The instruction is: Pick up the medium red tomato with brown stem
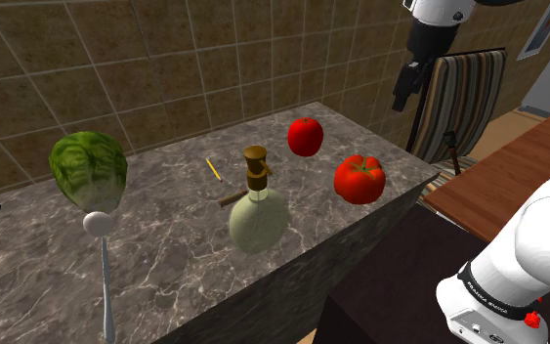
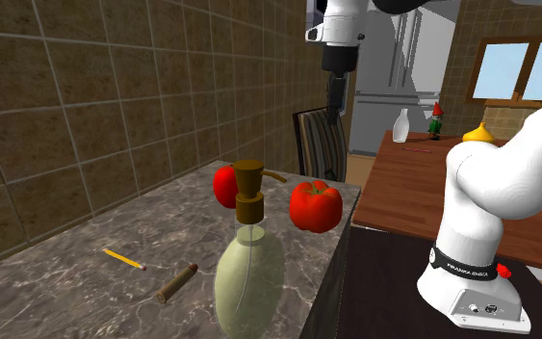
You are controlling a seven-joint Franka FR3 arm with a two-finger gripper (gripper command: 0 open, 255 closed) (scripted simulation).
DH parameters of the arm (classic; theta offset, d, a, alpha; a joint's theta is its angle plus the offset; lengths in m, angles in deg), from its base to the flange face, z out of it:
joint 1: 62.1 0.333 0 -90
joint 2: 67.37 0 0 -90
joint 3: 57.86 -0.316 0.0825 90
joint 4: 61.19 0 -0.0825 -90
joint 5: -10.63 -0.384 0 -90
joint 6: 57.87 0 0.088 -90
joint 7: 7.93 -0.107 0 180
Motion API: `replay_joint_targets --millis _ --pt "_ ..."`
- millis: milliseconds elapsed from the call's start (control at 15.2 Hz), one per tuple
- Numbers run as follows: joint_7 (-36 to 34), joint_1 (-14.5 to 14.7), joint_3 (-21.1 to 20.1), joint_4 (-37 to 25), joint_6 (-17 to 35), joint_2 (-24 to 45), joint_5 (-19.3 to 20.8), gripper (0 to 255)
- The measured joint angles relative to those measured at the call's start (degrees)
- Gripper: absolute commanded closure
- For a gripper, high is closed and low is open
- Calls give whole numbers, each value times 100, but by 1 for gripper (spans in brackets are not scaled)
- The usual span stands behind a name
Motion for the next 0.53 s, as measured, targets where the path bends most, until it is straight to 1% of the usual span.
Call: replay_joint_targets --millis 132,528 --pt "-91 -9 -35 -58 33 117 -33 0" --pt "-1076 -142 -336 -836 319 1484 -311 0"
